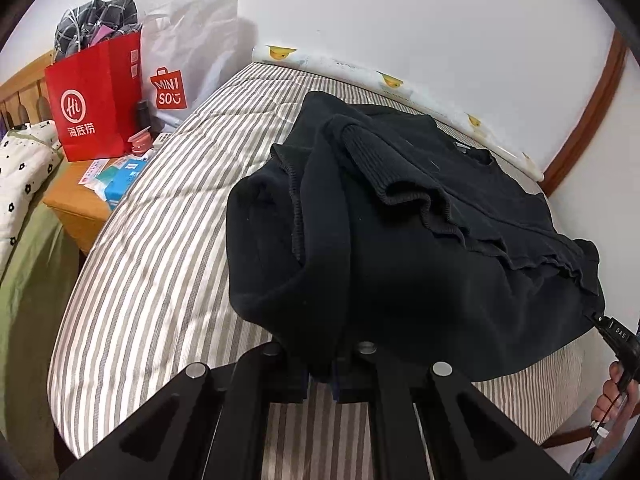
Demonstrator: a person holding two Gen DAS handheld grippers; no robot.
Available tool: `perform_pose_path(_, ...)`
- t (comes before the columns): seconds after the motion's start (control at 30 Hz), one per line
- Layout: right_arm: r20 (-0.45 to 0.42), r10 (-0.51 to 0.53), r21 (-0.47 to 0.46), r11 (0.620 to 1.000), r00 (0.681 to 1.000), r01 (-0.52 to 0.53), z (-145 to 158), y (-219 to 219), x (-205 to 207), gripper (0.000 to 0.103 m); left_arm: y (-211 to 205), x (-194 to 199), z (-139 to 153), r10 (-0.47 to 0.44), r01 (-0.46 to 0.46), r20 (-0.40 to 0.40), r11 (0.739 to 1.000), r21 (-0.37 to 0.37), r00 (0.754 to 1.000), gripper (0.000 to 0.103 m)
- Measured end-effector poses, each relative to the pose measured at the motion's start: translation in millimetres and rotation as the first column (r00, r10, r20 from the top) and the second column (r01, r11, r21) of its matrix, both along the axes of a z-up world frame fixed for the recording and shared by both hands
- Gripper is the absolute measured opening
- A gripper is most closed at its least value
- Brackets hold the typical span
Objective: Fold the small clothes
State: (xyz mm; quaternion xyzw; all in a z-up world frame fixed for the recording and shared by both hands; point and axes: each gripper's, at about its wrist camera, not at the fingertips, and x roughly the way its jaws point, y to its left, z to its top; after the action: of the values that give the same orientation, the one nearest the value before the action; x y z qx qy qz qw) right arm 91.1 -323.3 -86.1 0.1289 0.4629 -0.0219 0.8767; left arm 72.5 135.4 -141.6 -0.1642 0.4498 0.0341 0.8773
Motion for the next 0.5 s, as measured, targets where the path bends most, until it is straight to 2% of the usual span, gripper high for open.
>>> perform_pose_path(0.23,-0.009,-0.006,-0.025,1.000,1.000,0.006,3,0,-27,0.009,-1,-11,1,-0.018,0.018,-0.007,1.000,0.002,1.000,0.008)
perform_pose_path(0.4,-0.042,-0.038,-0.066,0.997,0.998,0.035,5,0,-32,0.014,1,-17,2,-0.027,0.027,-0.021,1.000,-0.008,0.999,0.011)
perform_pose_path(0.5,-0.010,-0.085,-0.098,0.992,0.996,0.084,17,-5,-46,0.015,0,-25,1,-0.048,0.048,-0.021,0.999,0.009,0.999,0.022)
